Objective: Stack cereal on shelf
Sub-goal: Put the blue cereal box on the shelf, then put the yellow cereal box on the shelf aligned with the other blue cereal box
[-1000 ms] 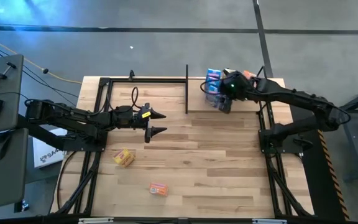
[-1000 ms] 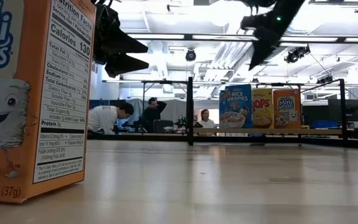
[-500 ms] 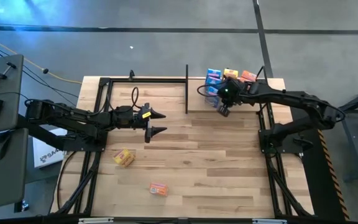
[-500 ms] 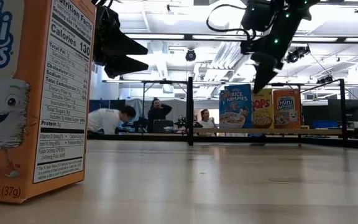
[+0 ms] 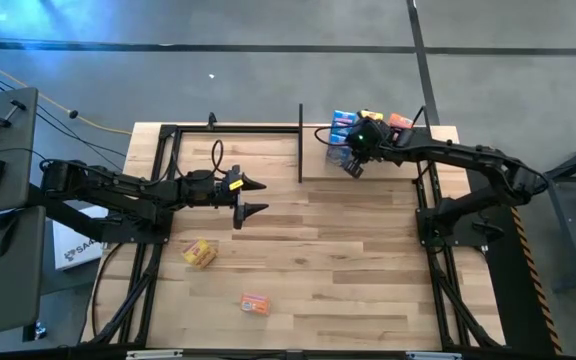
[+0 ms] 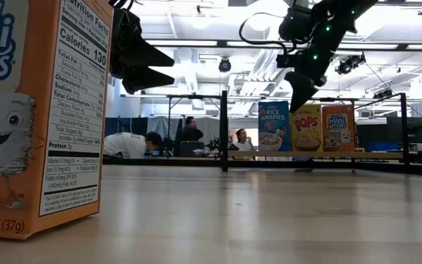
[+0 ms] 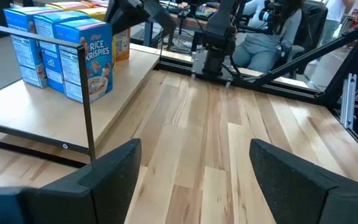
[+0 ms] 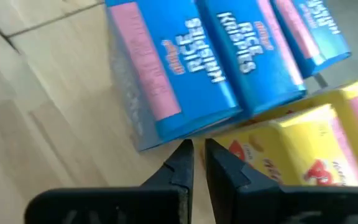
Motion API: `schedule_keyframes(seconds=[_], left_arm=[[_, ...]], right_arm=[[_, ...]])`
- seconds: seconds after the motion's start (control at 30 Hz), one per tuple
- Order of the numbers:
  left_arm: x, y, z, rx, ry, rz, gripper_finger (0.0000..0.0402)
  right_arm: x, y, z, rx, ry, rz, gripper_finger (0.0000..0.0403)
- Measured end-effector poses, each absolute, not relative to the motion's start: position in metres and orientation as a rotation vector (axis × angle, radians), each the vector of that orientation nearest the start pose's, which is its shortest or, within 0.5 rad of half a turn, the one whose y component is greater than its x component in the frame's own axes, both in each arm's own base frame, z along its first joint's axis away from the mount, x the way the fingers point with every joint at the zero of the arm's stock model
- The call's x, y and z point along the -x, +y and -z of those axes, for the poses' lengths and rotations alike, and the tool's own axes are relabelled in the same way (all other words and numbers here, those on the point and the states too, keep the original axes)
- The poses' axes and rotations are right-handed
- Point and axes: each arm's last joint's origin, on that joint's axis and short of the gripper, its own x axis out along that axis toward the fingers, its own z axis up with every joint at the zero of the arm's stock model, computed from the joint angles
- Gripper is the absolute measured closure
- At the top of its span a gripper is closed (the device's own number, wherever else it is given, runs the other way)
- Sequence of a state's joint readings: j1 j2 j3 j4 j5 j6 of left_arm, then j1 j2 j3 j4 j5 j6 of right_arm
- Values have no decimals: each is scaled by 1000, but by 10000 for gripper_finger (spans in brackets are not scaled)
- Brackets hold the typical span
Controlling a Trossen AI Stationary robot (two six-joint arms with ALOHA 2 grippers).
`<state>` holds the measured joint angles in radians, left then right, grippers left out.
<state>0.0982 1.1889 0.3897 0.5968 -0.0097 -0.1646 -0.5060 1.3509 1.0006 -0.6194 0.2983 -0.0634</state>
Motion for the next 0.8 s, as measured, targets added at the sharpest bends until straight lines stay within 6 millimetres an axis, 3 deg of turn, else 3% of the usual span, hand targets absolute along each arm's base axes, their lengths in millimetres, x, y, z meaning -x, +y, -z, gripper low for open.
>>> schedule_keyframes(seconds=[0.17, 0.33, 0.67, 0.8], left_arm=[[-229, 23, -194, 178, 202, -130, 113], [-229, 23, -194, 179, 201, -140, 141], [-228, 23, -192, 163, 225, -139, 286], [-228, 23, -191, 164, 235, -135, 324]], right_arm=[[-226, -129, -273, -12, 1015, 730, 384], [-230, -111, -278, -59, 964, 608, 384], [-238, -102, -229, -32, 819, 567, 400], [-239, -101, -221, -24, 751, 570, 402]])
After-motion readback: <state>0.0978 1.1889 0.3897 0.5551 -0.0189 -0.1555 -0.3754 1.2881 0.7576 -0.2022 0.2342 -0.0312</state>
